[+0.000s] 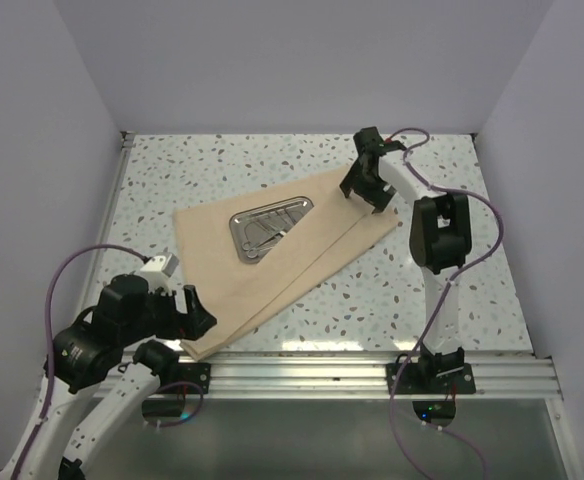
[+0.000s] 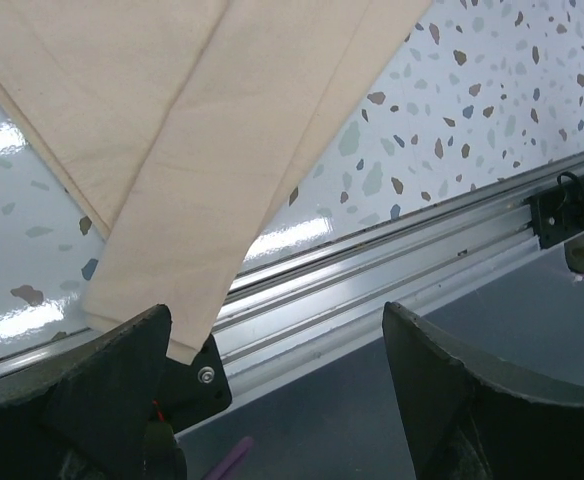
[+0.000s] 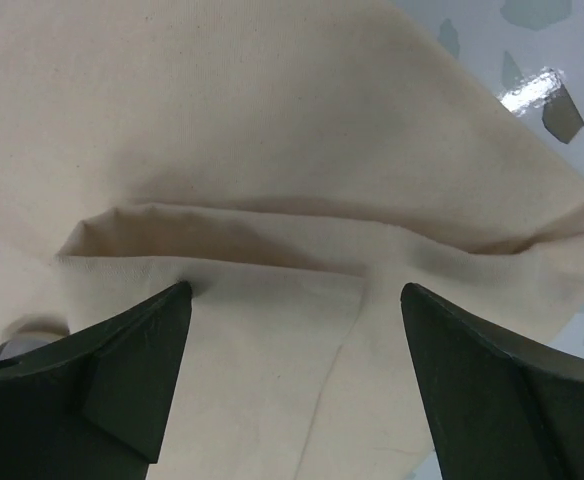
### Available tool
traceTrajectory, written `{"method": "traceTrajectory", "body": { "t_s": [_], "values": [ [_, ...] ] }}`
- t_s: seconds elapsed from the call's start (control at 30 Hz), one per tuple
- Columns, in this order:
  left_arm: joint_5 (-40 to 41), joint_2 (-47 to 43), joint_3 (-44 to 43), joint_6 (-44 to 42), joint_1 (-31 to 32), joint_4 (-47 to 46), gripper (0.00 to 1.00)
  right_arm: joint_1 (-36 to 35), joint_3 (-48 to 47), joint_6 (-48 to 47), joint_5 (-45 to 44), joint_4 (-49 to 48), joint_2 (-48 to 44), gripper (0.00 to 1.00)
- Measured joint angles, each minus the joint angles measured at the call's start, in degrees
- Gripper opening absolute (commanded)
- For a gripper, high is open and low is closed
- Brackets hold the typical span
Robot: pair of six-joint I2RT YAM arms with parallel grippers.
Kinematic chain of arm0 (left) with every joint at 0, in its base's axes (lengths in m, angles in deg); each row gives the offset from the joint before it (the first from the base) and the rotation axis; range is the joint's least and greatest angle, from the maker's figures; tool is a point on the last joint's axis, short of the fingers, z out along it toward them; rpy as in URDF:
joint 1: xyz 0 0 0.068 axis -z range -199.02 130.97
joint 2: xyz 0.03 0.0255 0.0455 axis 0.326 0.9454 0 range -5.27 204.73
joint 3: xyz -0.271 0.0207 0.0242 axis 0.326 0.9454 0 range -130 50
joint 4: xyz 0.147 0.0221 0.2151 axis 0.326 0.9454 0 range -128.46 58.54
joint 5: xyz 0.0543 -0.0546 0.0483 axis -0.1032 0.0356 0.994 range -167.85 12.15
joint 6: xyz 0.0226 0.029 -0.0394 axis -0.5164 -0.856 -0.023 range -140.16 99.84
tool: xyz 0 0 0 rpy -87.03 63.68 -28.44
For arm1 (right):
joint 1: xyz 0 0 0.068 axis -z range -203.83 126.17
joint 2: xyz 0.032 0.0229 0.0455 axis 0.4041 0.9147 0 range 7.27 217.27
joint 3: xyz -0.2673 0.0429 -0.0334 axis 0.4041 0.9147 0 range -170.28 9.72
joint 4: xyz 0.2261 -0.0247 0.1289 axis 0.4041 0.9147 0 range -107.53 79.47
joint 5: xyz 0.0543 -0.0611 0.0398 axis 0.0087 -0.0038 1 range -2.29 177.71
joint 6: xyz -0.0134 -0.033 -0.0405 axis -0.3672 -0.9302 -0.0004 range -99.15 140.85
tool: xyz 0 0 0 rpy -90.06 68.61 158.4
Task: Open and lay out the surgical kit
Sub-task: Open the surgical kit at the center of the board.
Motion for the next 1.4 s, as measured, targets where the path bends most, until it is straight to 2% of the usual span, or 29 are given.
{"method": "traceTrajectory", "body": {
  "t_s": [0.07,0.13,0.23,0.27,0.5,0.7,0.9,1.2,1.4],
  "values": [
    [0.9,0.2,0.0,1.0,0.0,0.0,0.89,0.0,-0.7,-0.4,-0.1,-0.2,1.9,0.84],
    [1.4,0.6,0.0,1.8,0.0,-0.1,0.88,0.0,-0.7,-0.7,0.0,-0.1,2.9,0.72],
    [1.9,1.7,0.0,2.5,0.0,-0.3,0.88,0.0,1.8,-0.7,0.2,-2.4,2.6,0.53],
    [2.1,2.1,0.0,2.8,0.0,-0.5,0.88,0.0,3.7,-0.6,0.3,-3.7,2.2,0.43],
    [2.5,2.5,1.0,3.9,0.0,-0.9,0.88,0.5,10.6,0.2,1.3,-7.9,-1.6,0.0],
    [2.4,2.5,1.8,3.8,0.0,-1.0,0.88,0.5,10.5,-0.1,1.4,-7.4,-2.0,0.0],
    [2.4,2.1,2.0,3.3,0.0,-1.9,0.88,0.4,8.1,-1.0,1.3,-2.2,-3.6,0.0],
    [1.3,2.1,2.0,-0.1,0.0,-4.0,0.88,0.2,12.3,-1.9,1.4,4.5,-21.4,0.0],
    [-0.5,2.5,2.0,-2.7,0.0,-5.2,0.87,0.2,24.1,-2.2,1.1,7.2,-33.5,0.0]
  ]
}}
